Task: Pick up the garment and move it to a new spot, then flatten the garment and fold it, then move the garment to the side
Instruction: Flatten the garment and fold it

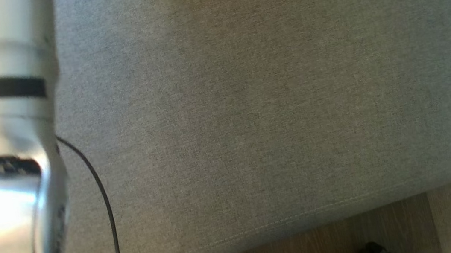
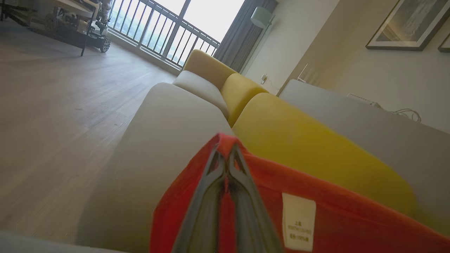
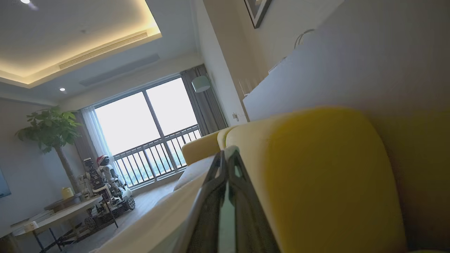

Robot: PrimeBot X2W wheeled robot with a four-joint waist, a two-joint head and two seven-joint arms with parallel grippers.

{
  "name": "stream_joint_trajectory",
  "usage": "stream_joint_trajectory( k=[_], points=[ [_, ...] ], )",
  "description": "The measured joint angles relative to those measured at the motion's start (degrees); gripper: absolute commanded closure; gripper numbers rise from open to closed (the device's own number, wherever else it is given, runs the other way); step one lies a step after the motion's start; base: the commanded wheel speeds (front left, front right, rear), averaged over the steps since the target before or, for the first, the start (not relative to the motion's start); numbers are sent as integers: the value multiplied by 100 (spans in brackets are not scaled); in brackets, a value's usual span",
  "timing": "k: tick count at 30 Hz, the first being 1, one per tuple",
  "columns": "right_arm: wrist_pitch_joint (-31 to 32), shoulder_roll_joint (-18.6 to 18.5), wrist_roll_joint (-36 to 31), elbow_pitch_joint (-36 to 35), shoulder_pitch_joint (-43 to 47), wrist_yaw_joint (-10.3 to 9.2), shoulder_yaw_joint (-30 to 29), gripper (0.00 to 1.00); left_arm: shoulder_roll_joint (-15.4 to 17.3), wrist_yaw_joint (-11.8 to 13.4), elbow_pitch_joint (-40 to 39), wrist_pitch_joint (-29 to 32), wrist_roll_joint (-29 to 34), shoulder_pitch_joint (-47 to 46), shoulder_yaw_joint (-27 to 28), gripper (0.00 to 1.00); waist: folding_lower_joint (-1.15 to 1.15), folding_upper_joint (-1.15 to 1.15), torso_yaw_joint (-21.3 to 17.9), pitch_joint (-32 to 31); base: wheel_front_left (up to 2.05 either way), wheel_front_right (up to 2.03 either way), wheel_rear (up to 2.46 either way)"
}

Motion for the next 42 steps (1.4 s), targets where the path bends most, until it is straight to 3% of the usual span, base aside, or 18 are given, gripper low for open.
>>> stream_joint_trajectory(
  k=[6,9,18,24,31,42],
  points=[
    [0,76,354,510,1549,0,155,100,-8,-137,69,0,63,1313,-291,100,0,0,31,-175,0,0,0],
    [1,125,735,857,2135,0,131,100,-2,-342,-91,0,103,2070,-530,100,-1,0,57,-366,0,0,0],
    [87,-76,643,1574,3435,-1,750,100,10,-177,-517,0,645,3894,-1077,100,-1,1,158,-1133,0,0,0],
    [311,-311,415,2042,3709,0,927,100,21,-168,-634,1,1300,4662,-1168,100,-1,1,192,-1684,0,0,0],
    [673,-553,365,2168,4001,0,1202,100,25,-196,-765,1,1633,5236,-999,100,-1,1,203,-2125,0,0,0],
    [2316,-1065,706,2163,4307,1,1834,100,30,-297,-1034,1,2072,5835,-823,100,-1,1,160,-2578,0,0,0]
  ],
)
